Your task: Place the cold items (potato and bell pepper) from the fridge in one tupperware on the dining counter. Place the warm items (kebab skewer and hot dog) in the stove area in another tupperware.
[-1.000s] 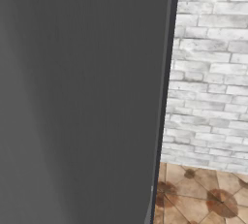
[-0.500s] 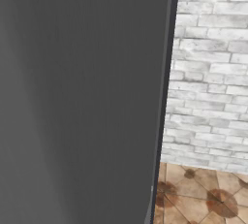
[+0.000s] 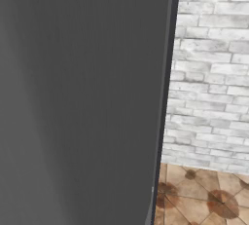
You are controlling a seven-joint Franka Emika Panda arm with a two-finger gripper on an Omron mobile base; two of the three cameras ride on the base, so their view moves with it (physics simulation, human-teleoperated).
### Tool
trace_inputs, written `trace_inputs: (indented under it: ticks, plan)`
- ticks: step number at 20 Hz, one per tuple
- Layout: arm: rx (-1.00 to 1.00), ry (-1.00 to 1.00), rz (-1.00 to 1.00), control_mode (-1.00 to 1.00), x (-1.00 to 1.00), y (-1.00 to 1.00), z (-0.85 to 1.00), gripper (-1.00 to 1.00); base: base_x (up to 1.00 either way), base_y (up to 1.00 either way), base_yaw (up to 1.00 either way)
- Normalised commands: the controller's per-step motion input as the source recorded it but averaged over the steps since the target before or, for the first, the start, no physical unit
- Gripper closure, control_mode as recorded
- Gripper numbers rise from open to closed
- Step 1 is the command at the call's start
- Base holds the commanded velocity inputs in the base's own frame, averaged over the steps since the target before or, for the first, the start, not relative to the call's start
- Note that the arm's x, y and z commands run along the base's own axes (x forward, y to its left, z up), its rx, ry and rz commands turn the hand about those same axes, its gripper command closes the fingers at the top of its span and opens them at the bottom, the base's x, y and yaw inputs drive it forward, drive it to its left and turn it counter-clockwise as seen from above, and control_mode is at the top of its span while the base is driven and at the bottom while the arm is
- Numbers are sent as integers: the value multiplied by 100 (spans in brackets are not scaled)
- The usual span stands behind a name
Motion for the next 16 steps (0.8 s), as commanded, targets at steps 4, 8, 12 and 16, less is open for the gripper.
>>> trace_inputs:
  ticks: [4, 8, 12, 16]
  plan:
    - [4, 0, -3, -100, 56, 1, 41, -100, 0, 0, 0]
    - [0, 0, -1, -100, 64, 4, 25, -100, 0, 0, 0]
    - [-2, 0, 0, -100, 66, 5, -3, -100, 0, 0, 0]
    - [-2, 0, 0, -100, 69, 0, -15, -100, 0, 0, 0]
